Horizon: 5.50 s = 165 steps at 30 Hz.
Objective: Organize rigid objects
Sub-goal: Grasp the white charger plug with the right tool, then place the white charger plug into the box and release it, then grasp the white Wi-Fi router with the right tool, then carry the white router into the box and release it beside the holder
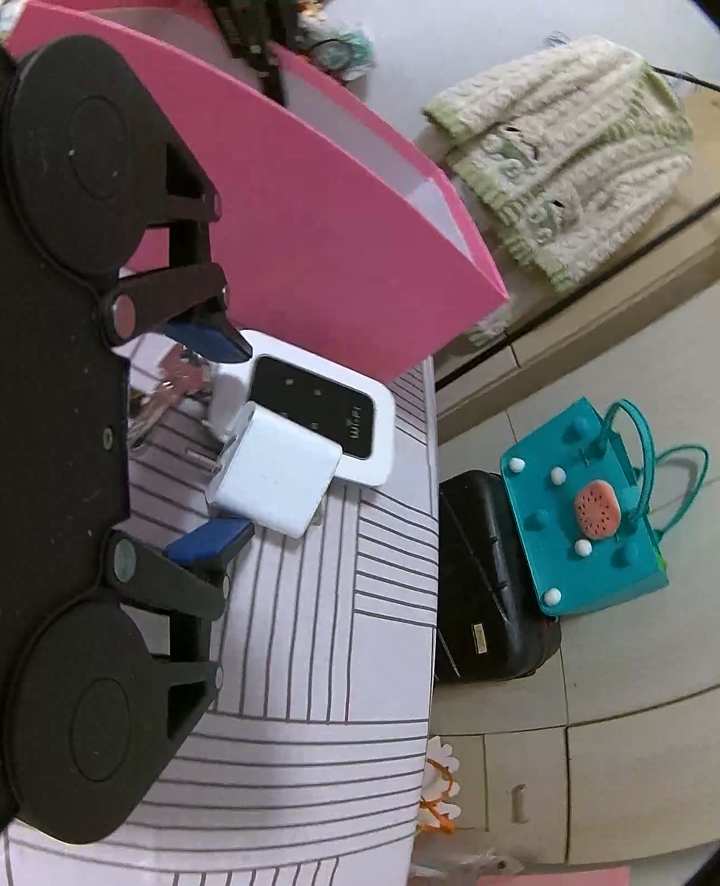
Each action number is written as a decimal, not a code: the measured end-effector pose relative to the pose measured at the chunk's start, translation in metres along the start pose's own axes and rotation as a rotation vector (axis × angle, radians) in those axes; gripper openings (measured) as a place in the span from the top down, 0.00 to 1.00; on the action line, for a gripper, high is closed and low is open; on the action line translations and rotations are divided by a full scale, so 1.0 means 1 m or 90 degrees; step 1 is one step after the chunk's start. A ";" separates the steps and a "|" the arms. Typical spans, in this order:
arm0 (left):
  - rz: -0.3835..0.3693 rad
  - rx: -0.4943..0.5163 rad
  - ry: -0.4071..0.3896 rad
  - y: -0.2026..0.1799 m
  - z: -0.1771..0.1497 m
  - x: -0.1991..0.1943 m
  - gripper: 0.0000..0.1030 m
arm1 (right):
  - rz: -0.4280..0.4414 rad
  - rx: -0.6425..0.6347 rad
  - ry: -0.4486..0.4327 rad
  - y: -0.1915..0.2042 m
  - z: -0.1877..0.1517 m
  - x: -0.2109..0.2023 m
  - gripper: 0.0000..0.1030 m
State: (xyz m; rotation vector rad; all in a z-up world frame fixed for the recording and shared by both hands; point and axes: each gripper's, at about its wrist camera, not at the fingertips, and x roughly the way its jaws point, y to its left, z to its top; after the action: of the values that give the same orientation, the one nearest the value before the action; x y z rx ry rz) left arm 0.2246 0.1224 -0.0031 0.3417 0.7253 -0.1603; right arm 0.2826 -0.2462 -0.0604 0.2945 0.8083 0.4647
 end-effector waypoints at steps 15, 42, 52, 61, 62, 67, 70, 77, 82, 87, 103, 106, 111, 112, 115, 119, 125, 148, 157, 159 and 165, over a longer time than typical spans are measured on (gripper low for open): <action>0.002 0.007 -0.003 -0.002 0.000 -0.001 0.93 | -0.048 0.104 -0.061 -0.009 0.014 0.015 0.32; 0.008 0.002 -0.034 -0.003 -0.002 -0.007 0.93 | -0.014 -0.212 -0.018 0.187 -0.024 -0.045 0.51; 0.005 -0.002 -0.038 -0.004 -0.003 -0.008 0.93 | -0.034 -0.241 0.012 0.196 -0.017 -0.020 0.49; 0.001 -0.002 -0.041 0.000 -0.004 -0.008 0.93 | 0.068 0.054 -0.049 0.127 -0.010 -0.076 0.56; 0.001 -0.002 -0.041 0.000 -0.004 -0.007 0.93 | 0.047 0.071 -0.056 0.120 -0.010 -0.083 0.55; 0.000 -0.006 -0.043 0.000 -0.004 -0.008 0.93 | 0.027 0.170 -0.073 0.077 -0.010 -0.098 0.51; 0.001 -0.003 -0.043 0.000 -0.004 -0.008 0.93 | -0.025 0.152 -0.087 0.067 -0.011 -0.098 0.51; 0.008 0.004 -0.041 -0.003 -0.003 -0.007 0.93 | -0.096 0.045 -0.069 0.060 -0.007 -0.062 0.50; 0.011 0.004 -0.041 -0.003 -0.003 -0.007 0.93 | -0.105 0.038 -0.052 0.054 -0.004 -0.021 0.50; 0.011 0.003 -0.041 -0.003 -0.003 -0.007 0.93 | -0.186 -0.037 -0.086 0.053 0.001 0.012 0.42; 0.008 0.001 -0.044 -0.002 -0.004 -0.008 0.93 | -0.178 -0.111 -0.069 0.050 0.002 0.040 0.37; 0.005 -0.002 -0.044 -0.002 -0.004 -0.008 0.93 | -0.192 -0.113 -0.058 0.050 0.001 0.033 0.37; 0.004 -0.003 -0.045 -0.002 -0.003 -0.009 0.93 | -0.196 -0.115 -0.031 0.049 -0.004 0.015 0.37; 0.003 -0.003 -0.045 -0.002 -0.003 -0.009 0.93 | -0.200 -0.114 -0.019 0.048 -0.005 0.012 0.37; 0.002 -0.004 -0.046 -0.001 -0.003 -0.010 0.93 | -0.206 -0.116 0.017 0.046 -0.009 0.004 0.37; 0.000 -0.007 -0.048 -0.001 -0.003 -0.009 0.93 | -0.192 -0.102 0.040 0.042 -0.012 -0.003 0.37; 0.001 -0.005 -0.048 -0.001 -0.002 -0.009 0.93 | -0.215 -0.133 0.002 0.044 -0.010 0.006 0.31; 0.012 0.054 -0.026 -0.008 0.002 -0.011 0.92 | -0.079 -0.085 -0.045 0.084 0.013 -0.071 0.37; -0.044 0.054 0.022 0.000 0.004 -0.023 0.91 | -0.011 -0.250 -0.090 0.160 0.032 -0.100 0.37; -0.054 0.056 0.034 0.002 0.003 -0.029 0.90 | -0.001 -0.278 -0.077 0.171 0.033 -0.092 0.37; -0.076 0.045 0.063 0.004 -0.003 -0.039 0.91 | 0.015 -0.378 -0.008 0.201 0.027 -0.066 0.37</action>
State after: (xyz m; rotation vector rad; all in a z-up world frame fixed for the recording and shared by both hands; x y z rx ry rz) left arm 0.1948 0.1281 0.0226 0.3762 0.8389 -0.2841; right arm 0.2066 -0.1088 0.0834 -0.2429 0.6212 0.6999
